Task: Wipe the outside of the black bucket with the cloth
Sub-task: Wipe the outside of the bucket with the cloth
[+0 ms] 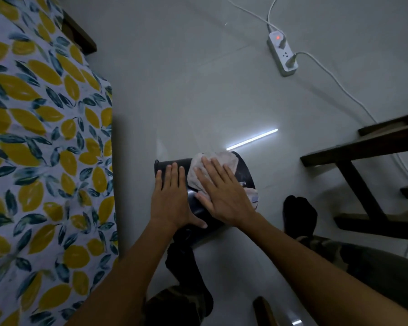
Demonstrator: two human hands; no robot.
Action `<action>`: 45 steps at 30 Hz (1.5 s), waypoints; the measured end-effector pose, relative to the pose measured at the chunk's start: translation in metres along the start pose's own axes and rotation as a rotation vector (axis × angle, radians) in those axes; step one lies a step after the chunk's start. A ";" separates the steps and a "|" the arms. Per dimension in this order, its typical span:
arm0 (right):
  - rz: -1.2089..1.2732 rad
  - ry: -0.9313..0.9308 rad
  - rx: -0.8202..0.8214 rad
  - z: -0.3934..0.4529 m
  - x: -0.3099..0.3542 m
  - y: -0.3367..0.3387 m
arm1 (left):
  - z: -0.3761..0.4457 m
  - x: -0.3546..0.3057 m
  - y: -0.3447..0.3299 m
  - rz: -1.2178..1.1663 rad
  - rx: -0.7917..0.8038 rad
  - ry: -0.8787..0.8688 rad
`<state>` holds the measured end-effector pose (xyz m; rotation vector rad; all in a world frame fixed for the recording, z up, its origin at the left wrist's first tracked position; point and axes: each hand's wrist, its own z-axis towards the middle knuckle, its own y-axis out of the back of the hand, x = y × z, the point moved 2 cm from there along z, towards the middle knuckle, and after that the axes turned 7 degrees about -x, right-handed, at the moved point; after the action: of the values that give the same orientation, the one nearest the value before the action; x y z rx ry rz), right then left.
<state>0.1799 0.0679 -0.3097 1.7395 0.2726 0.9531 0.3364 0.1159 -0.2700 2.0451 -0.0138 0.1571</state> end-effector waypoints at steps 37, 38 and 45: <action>-0.094 -0.035 -0.159 -0.077 0.018 -0.048 | 0.004 0.009 -0.011 -0.080 -0.026 -0.005; -0.077 0.009 -0.162 -0.073 0.022 -0.049 | 0.004 0.011 -0.012 -0.083 -0.043 -0.011; 0.022 -0.135 -0.147 0.032 0.004 -0.012 | -0.004 0.006 -0.021 -0.144 -0.043 -0.009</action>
<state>0.2081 0.0528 -0.3219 1.6652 0.0934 0.8463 0.3434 0.1293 -0.2855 1.9959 0.1237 0.0570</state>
